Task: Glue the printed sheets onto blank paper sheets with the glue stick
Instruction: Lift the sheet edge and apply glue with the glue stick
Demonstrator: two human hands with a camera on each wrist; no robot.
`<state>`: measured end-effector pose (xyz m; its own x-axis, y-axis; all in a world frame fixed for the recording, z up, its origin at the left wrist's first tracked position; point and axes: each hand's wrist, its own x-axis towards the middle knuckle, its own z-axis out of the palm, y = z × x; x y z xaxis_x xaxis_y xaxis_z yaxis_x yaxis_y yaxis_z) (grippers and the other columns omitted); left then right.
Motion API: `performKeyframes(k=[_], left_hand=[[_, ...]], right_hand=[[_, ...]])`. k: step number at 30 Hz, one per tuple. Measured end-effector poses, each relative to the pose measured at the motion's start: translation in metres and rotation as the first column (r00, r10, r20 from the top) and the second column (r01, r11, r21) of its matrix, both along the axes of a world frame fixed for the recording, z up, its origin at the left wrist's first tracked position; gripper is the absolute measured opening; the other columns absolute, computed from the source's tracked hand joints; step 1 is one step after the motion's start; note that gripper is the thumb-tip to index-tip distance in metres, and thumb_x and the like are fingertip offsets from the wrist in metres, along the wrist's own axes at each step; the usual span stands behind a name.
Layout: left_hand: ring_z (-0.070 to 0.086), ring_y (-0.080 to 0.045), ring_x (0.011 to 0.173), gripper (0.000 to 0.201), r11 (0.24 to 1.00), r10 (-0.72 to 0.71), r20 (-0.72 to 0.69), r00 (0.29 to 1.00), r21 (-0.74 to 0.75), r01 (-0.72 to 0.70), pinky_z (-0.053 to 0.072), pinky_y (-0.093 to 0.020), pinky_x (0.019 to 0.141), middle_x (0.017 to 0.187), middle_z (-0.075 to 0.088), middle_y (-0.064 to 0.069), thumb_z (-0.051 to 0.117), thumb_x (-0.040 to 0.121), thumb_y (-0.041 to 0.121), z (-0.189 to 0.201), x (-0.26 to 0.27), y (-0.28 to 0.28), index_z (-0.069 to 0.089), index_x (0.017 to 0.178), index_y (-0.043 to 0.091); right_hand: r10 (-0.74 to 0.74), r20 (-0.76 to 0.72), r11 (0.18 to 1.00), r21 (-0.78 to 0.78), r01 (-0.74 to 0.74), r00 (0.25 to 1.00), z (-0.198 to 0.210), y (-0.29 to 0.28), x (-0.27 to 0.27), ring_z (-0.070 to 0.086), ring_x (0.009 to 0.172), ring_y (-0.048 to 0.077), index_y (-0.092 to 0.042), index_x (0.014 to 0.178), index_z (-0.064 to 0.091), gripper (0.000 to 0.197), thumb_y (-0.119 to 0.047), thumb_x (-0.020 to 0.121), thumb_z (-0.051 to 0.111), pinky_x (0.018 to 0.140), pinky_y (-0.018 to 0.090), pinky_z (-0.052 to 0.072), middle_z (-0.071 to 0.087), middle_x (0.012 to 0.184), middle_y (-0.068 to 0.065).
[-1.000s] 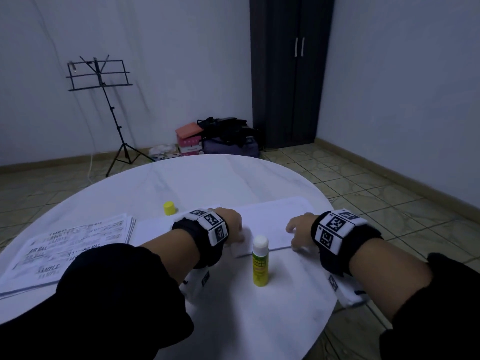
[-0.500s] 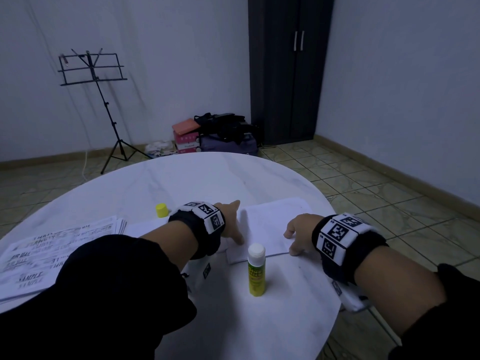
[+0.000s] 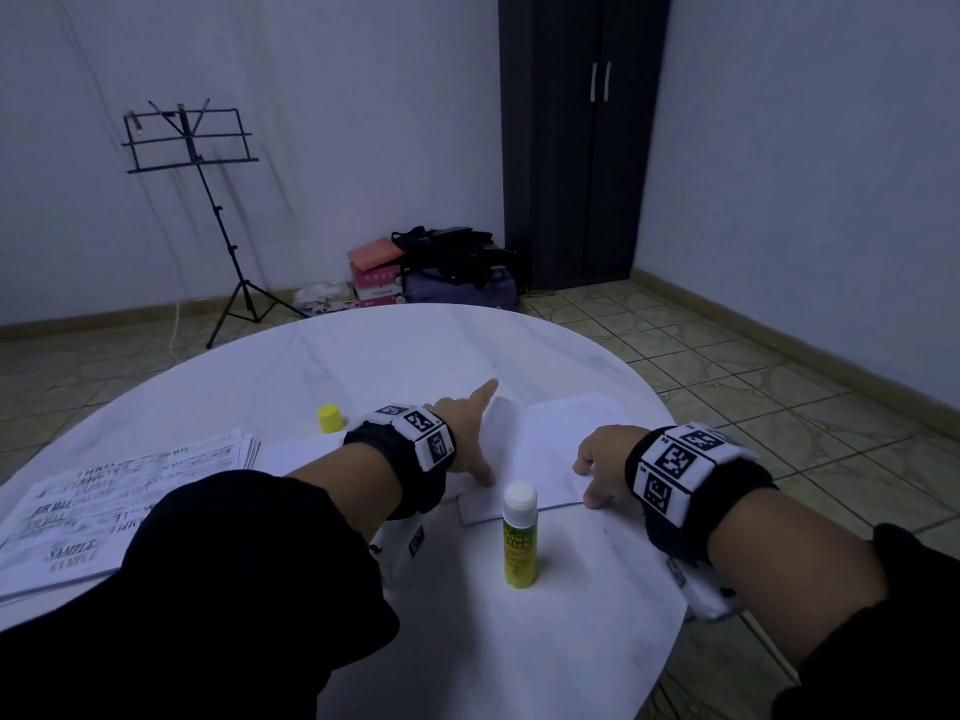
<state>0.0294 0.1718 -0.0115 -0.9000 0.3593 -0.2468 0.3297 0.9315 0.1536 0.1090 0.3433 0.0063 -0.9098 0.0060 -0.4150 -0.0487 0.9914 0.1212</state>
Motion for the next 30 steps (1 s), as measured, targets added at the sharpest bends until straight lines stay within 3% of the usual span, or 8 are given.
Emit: performKeyframes(k=[4, 6, 9, 13, 19, 22, 25, 30], left_hand=[[0.043, -0.032, 0.129, 0.123, 0.954, 0.101, 0.0, 0.995, 0.285, -0.097, 0.045, -0.045, 0.098, 0.145, 0.03, -0.013, 0.083, 0.07, 0.018, 0.007, 0.003, -0.003, -0.009, 0.15, 0.034], [0.048, -0.033, 0.123, 0.114, 0.839, 0.218, 0.085, 0.972, 0.493, -0.231, 0.049, -0.046, 0.093, 0.143, 0.035, -0.017, 0.079, 0.073, 0.009, 0.012, 0.002, -0.008, -0.001, 0.151, 0.032], [0.064, -0.024, 0.076, 0.08, 0.625, 0.26, 0.282, 0.923, 0.679, -0.384, 0.056, -0.035, 0.07, 0.101, 0.058, -0.011, 0.07, 0.081, 0.001, 0.018, 0.005, -0.017, 0.026, 0.144, 0.026], [0.06, -0.012, 0.05, 0.024, 0.619, 0.116, 0.523, 0.844, 0.627, -0.473, 0.054, -0.027, 0.057, 0.079, 0.06, -0.006, 0.064, 0.086, 0.0, 0.014, 0.013, -0.022, 0.058, 0.103, 0.015], [0.06, -0.029, 0.077, 0.012, 0.473, 0.064, 0.669, 0.741, 0.633, -0.613, 0.056, -0.031, 0.065, 0.095, 0.059, -0.02, 0.061, 0.082, -0.011, 0.0, 0.013, -0.015, 0.059, 0.087, -0.001], [0.06, -0.023, 0.065, 0.012, 0.44, 0.063, 0.697, 0.715, 0.623, -0.646, 0.05, -0.022, 0.046, 0.091, 0.058, -0.017, 0.059, 0.084, -0.01, 0.0, 0.01, -0.014, 0.054, 0.084, 0.001], [0.067, -0.017, 0.055, 0.016, 0.4, 0.044, 0.714, 0.699, 0.628, -0.667, 0.044, -0.017, 0.04, 0.081, 0.06, -0.011, 0.056, 0.085, -0.011, 0.002, 0.011, -0.014, 0.052, 0.082, 0.005], [0.066, -0.017, 0.053, 0.015, 0.377, 0.05, 0.682, 0.73, 0.663, -0.646, 0.042, -0.016, 0.04, 0.078, 0.06, -0.01, 0.056, 0.085, -0.011, 0.012, 0.017, -0.02, 0.054, 0.082, 0.004]], right_hand=[[-0.02, -0.011, 1.0, -0.019, 0.019, 1.0, -0.003, 0.0, -0.002, 0.05, 0.123, 0.023, -0.012, 0.133, 0.051, 0.047, -0.028, 0.09, 0.06, 0.101, 0.032, 0.043, 0.048, 0.137, 0.005], [-0.022, -0.02, 1.0, -0.015, 0.022, 1.0, -0.005, 0.0, -0.003, 0.052, 0.12, 0.023, -0.01, 0.13, 0.054, 0.044, -0.027, 0.09, 0.06, 0.1, 0.032, 0.045, 0.051, 0.134, 0.006], [-0.037, -0.029, 0.999, -0.009, 0.037, 0.999, -0.008, -0.001, -0.004, 0.053, 0.119, 0.023, -0.01, 0.129, 0.053, 0.043, -0.027, 0.09, 0.06, 0.098, 0.031, 0.045, 0.054, 0.132, 0.006], [-0.078, -0.042, 0.997, -0.024, 0.077, 0.996, -0.008, -0.002, -0.002, 0.055, 0.116, 0.022, -0.012, 0.129, 0.051, 0.041, -0.024, 0.09, 0.059, 0.092, 0.028, 0.045, 0.055, 0.13, 0.005], [-0.179, -0.04, 0.981, -0.086, 0.175, 0.983, -0.012, 0.002, 0.001, 0.051, 0.115, 0.026, -0.022, 0.132, 0.039, 0.072, -0.05, 0.071, 0.066, 0.094, 0.038, 0.045, 0.048, 0.13, 0.004], [-0.212, -0.04, 0.965, -0.167, 0.203, 0.976, -0.012, 0.002, -0.001, 0.045, 0.125, 0.026, -0.019, 0.141, 0.031, 0.085, -0.068, 0.076, 0.056, 0.099, 0.036, 0.039, 0.042, 0.14, 0.006], [-0.224, -0.103, 0.968, -0.138, 0.209, 0.969, -0.018, 0.005, -0.009, 0.048, 0.119, 0.028, -0.017, 0.134, 0.036, 0.061, -0.055, 0.088, 0.042, 0.095, 0.037, 0.039, 0.048, 0.135, 0.008], [-0.121, -0.338, 0.987, 0.061, 0.15, 0.933, -0.037, 0.014, -0.009, 0.042, 0.113, 0.026, -0.022, 0.114, 0.044, 0.034, -0.037, 0.083, 0.046, 0.087, 0.04, 0.032, 0.043, 0.119, 0.004]])
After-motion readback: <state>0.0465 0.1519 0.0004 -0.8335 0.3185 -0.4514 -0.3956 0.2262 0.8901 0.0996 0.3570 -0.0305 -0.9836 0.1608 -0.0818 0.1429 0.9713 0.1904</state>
